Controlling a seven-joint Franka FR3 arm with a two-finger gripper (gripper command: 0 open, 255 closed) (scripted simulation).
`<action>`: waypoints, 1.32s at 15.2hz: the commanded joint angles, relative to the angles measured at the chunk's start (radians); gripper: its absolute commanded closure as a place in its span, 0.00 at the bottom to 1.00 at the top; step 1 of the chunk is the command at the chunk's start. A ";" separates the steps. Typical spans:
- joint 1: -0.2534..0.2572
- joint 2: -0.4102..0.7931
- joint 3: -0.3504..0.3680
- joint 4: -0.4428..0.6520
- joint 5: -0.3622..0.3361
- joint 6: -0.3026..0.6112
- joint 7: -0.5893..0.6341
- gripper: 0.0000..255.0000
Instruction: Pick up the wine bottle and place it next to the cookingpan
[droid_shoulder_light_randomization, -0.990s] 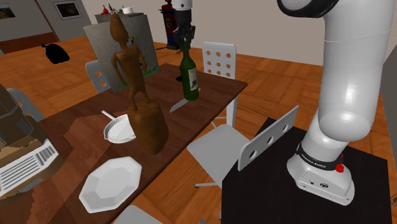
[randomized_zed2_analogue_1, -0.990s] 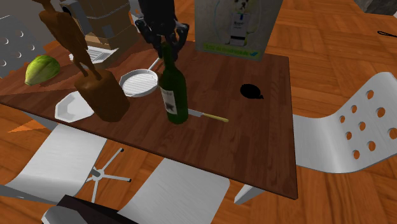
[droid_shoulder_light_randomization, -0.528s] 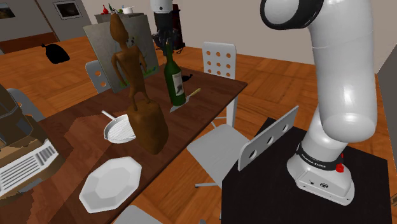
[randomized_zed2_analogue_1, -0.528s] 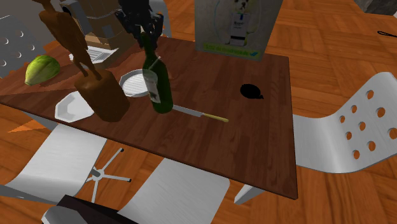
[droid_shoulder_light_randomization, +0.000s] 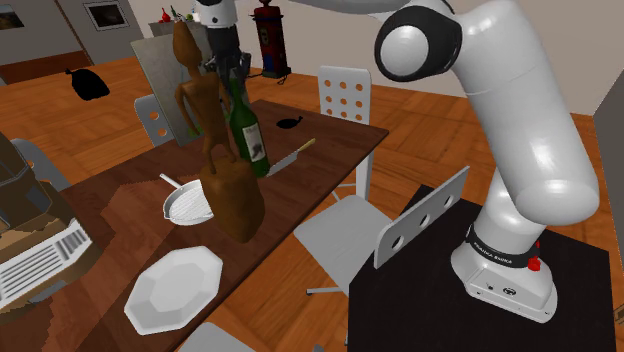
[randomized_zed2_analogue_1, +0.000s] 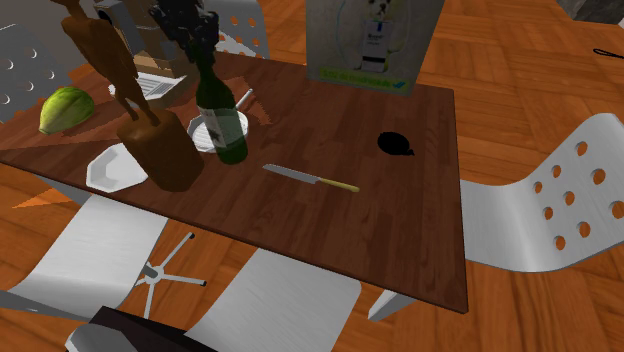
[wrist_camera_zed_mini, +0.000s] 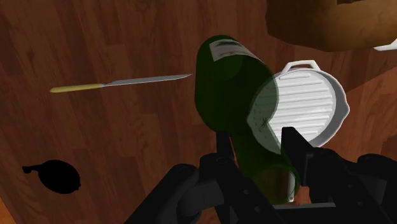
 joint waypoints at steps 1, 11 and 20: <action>0.005 -0.001 0.001 -0.022 -0.001 0.022 0.007 1.00; 0.009 -0.069 0.000 -0.270 -0.003 0.203 0.008 1.00; 0.010 -0.080 0.000 -0.365 -0.003 0.286 0.009 1.00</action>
